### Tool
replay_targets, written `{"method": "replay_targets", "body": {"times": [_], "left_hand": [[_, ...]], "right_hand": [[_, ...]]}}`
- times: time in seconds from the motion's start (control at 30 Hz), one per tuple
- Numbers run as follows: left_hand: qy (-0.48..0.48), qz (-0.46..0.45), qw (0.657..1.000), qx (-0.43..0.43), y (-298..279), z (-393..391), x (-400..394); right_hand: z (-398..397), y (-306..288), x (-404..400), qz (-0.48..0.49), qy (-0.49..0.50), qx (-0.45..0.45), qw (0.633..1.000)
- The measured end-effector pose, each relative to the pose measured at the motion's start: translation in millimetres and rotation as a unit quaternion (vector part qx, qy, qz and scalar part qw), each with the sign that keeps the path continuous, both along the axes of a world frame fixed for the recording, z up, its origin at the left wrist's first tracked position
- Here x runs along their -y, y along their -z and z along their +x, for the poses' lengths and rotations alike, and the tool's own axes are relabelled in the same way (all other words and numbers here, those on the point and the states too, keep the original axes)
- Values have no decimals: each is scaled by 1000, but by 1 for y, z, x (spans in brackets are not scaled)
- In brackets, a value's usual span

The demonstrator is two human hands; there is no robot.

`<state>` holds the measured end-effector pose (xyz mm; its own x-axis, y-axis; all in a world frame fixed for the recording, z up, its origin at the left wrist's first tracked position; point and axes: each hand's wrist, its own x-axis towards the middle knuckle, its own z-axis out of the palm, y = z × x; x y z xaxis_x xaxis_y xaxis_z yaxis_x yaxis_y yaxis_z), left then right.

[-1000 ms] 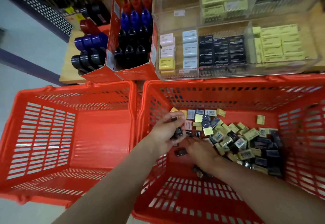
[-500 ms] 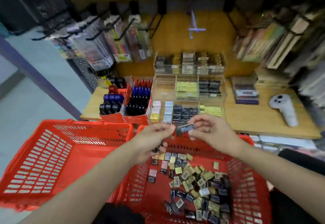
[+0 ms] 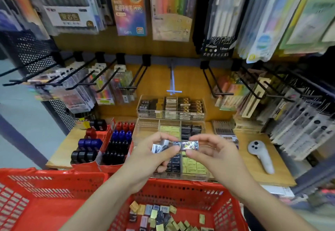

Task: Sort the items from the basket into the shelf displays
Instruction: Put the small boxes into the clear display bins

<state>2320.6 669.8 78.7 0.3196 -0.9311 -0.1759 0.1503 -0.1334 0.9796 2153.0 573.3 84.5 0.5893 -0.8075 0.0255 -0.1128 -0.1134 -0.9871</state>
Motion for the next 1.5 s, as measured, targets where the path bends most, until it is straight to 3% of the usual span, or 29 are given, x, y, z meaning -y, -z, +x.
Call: {"method": "replay_targets", "body": {"times": [0.1, 0.17, 0.27, 0.33, 0.47, 0.57, 0.9, 1.03, 1.2, 1.37, 1.5], "left_hand": [[11, 1, 1000, -13, 4, 6, 2], [10, 4, 1000, -23, 6, 12, 7], [-10, 28, 999, -40, 14, 20, 22], [-35, 51, 995, -78, 19, 26, 33], [-130, 53, 944, -297, 28, 51, 50], [-131, 27, 924, -359, 33, 70, 53], [-137, 39, 930, -339, 57, 87, 53], [-139, 39, 922, -358, 60, 88, 54], [-133, 32, 921, -365, 59, 82, 55], [-137, 32, 907, -397, 53, 76, 53], [-168, 52, 898, -403, 50, 72, 51]], "right_hand": [[2, 4, 5, -43, 4, -39, 998], [7, 5, 9, -124, 17, -66, 990], [18, 14, 22, -352, 0, -157, 923], [31, 21, 37, -402, -5, -202, 893], [54, 31, 86, -371, 47, -257, 891], [67, 33, 132, -318, 88, -327, 885], [134, 65, 212, -256, 106, -423, 863], [148, 77, 219, -222, 139, -377, 888], [153, 87, 222, -190, 167, -392, 884], [151, 88, 220, -163, 176, -345, 907], [125, 70, 182, -225, 147, -259, 928]]}}
